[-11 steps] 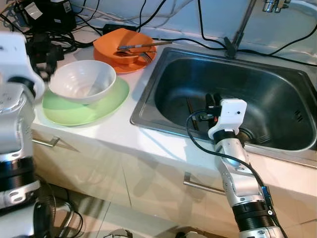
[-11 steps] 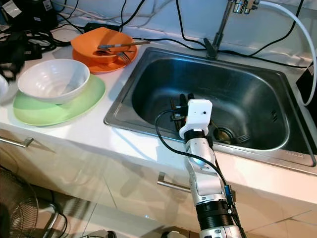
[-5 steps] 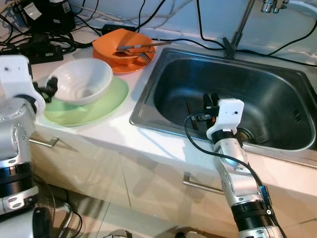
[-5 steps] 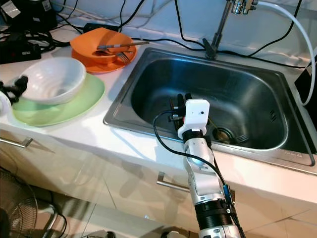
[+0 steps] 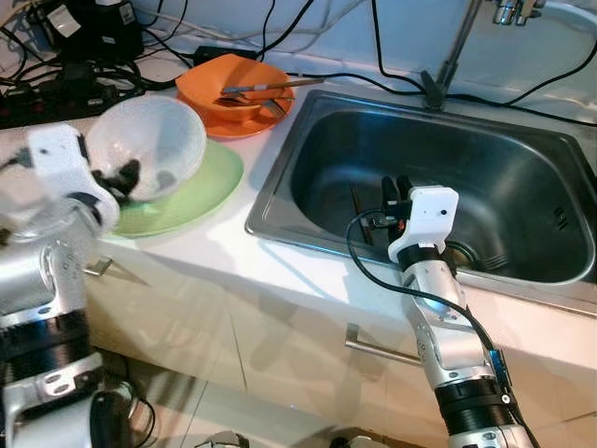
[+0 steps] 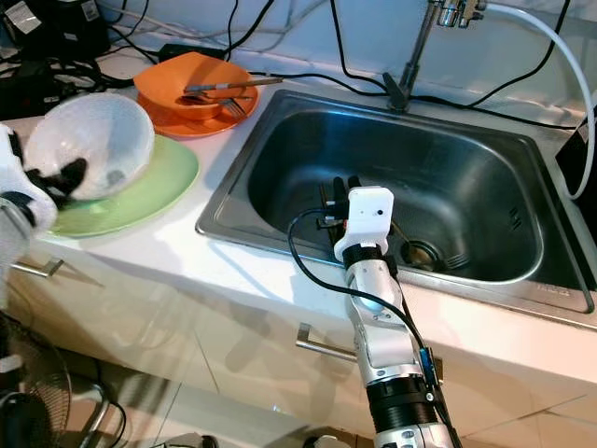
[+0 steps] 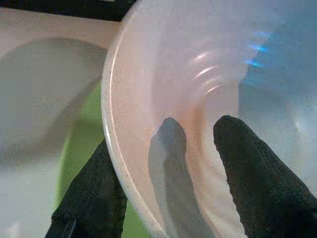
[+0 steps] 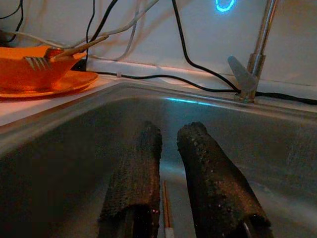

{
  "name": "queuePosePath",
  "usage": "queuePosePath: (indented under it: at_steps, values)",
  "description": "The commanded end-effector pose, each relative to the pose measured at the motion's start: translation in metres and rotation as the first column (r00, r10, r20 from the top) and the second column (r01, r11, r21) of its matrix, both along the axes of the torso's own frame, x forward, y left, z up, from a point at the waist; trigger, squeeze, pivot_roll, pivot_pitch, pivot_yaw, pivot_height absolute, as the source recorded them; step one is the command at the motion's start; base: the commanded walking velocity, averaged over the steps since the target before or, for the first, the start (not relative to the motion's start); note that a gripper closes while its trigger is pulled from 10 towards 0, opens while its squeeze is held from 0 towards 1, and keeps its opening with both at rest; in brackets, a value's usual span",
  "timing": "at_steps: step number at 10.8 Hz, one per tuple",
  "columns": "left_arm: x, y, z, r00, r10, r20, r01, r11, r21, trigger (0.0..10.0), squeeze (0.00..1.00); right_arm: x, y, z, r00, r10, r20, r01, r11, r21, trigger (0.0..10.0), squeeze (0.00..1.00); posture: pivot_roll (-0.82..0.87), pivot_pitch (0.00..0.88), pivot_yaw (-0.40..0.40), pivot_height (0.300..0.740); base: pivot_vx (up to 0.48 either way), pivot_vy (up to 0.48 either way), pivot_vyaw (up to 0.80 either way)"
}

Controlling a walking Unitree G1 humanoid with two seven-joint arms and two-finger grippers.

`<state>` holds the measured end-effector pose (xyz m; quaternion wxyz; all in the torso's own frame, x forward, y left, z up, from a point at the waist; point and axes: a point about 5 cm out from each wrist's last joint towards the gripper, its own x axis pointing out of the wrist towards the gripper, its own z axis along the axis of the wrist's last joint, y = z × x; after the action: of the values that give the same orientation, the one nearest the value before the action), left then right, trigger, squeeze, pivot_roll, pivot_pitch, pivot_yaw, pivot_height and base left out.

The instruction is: Kitchen organization

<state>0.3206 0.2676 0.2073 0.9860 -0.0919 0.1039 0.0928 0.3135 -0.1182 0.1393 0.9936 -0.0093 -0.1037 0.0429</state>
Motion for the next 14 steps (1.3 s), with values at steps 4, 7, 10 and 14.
queuePosePath:
  at_steps: [4, 7, 10, 14]
  values:
    - [0.0, -0.004, 0.004, 0.999, 0.008, 0.037, -0.006, 0.998, -0.054, 0.0, 0.0, 0.002, 0.0, -0.006, 0.999, 0.005, -0.036, -0.005, 1.0, -0.018, 10.0, 0.0, 0.07, 0.063, -0.032, 0.74, 0.0, 0.0, 0.0]
    - [-0.001, -0.002, 0.004, 0.999, 0.029, 0.04, -0.026, 0.998, -0.057, 0.0, 0.0, 0.003, 0.0, -0.007, 0.999, 0.0, -0.041, -0.001, 1.0, -0.022, 10.0, 0.0, 0.07, 0.067, -0.032, 0.74, 0.0, 0.0, 0.0]
    - [0.0, 0.001, 0.006, 0.997, 0.063, 0.05, -0.06, 0.996, -0.059, 0.0, 0.0, 0.003, 0.0, -0.007, 0.999, -0.001, -0.042, 0.001, 1.0, -0.021, 10.0, 0.0, 0.07, 0.068, -0.03, 0.74, 0.0, 0.0, 0.0]
    - [0.002, -0.003, 0.024, 0.975, 0.074, 0.21, -0.052, 0.992, -0.111, 0.0, 0.0, 0.005, 0.0, -0.006, 0.999, 0.0, -0.039, -0.001, 1.0, -0.022, 10.0, 0.0, 0.07, 0.062, -0.033, 0.74, 0.0, 0.0, 0.0]
